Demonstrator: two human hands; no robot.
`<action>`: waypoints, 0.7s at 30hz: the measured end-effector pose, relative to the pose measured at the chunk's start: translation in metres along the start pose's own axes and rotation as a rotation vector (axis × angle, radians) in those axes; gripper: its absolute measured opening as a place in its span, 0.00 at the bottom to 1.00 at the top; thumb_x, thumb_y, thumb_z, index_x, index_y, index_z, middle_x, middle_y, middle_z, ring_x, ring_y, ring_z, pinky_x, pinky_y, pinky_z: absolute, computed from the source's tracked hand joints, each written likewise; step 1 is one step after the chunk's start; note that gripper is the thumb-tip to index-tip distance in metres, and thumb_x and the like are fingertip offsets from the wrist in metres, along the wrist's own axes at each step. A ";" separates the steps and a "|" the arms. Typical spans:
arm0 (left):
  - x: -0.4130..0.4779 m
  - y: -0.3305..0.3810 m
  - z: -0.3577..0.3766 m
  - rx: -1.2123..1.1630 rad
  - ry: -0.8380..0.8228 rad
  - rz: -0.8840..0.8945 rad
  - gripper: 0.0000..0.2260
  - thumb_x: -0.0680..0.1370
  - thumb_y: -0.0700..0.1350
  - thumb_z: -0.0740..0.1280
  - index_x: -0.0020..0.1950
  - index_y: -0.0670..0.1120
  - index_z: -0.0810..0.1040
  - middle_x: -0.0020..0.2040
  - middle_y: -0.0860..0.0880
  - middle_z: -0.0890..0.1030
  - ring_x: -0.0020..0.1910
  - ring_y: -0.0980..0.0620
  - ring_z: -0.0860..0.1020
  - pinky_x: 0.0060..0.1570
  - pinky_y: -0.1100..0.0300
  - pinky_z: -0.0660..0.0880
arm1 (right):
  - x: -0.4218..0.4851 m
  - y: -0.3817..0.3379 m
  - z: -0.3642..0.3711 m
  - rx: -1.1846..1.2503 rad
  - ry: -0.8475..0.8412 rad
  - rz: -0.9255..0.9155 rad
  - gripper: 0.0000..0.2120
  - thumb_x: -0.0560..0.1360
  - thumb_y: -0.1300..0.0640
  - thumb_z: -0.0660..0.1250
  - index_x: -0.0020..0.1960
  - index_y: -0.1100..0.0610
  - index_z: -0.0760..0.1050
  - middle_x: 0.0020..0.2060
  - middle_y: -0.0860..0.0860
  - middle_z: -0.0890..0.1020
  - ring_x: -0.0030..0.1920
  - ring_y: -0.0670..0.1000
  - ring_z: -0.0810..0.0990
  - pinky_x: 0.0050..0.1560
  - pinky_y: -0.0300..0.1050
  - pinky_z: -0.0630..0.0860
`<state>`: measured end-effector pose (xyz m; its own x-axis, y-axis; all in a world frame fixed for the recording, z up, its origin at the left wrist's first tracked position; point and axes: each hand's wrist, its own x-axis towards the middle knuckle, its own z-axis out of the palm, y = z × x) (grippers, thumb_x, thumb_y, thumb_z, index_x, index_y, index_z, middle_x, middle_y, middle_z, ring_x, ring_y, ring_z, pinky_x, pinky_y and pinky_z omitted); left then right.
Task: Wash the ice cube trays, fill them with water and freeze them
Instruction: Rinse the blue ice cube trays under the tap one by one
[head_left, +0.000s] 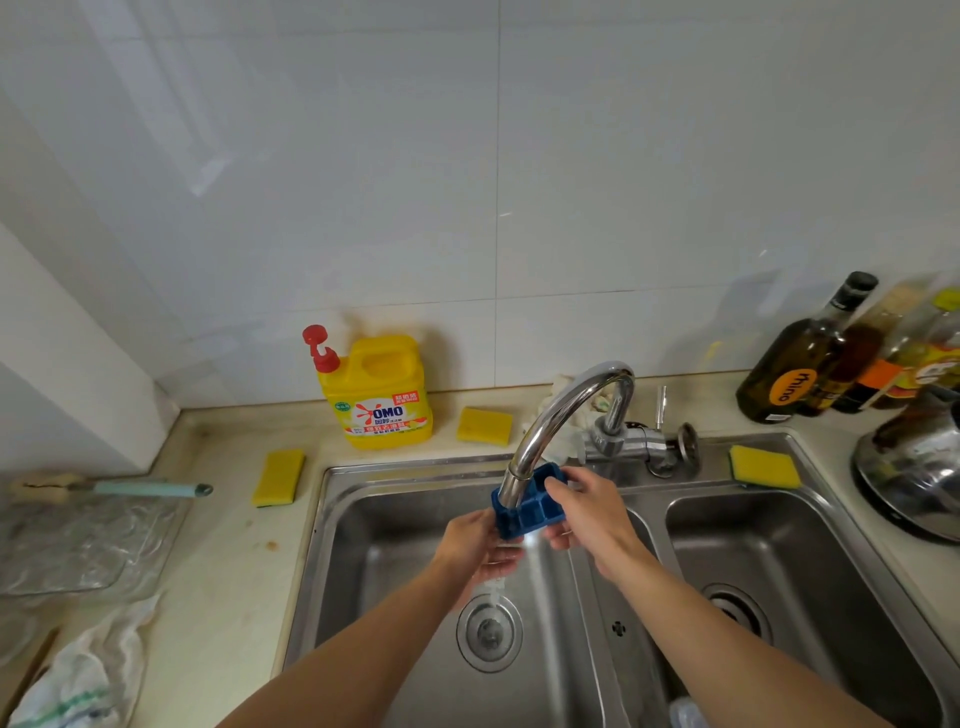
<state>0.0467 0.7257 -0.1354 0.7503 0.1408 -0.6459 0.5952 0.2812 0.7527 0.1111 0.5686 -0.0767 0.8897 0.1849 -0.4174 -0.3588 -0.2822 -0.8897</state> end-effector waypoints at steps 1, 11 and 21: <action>0.000 0.001 0.001 -0.001 0.001 -0.003 0.14 0.86 0.49 0.57 0.61 0.44 0.79 0.53 0.42 0.86 0.49 0.44 0.86 0.45 0.54 0.83 | 0.000 -0.001 -0.001 0.001 0.001 0.002 0.07 0.81 0.57 0.67 0.59 0.56 0.78 0.42 0.60 0.85 0.30 0.54 0.83 0.32 0.47 0.82; -0.004 0.007 0.006 -0.068 0.023 -0.035 0.19 0.86 0.57 0.55 0.58 0.47 0.80 0.53 0.42 0.85 0.51 0.42 0.85 0.47 0.51 0.83 | -0.004 -0.003 -0.005 0.016 -0.042 0.029 0.08 0.82 0.56 0.67 0.61 0.53 0.76 0.47 0.59 0.85 0.32 0.53 0.84 0.33 0.45 0.81; -0.010 0.022 -0.016 -0.064 0.189 0.081 0.19 0.82 0.61 0.62 0.57 0.48 0.81 0.48 0.44 0.87 0.39 0.46 0.85 0.32 0.59 0.79 | -0.005 0.009 0.015 0.155 -0.227 0.210 0.08 0.85 0.58 0.61 0.61 0.55 0.76 0.53 0.62 0.82 0.39 0.60 0.85 0.42 0.52 0.83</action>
<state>0.0481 0.7454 -0.1143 0.7240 0.3397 -0.6004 0.5111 0.3204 0.7976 0.0992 0.5789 -0.0851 0.7124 0.3477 -0.6096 -0.5817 -0.1932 -0.7901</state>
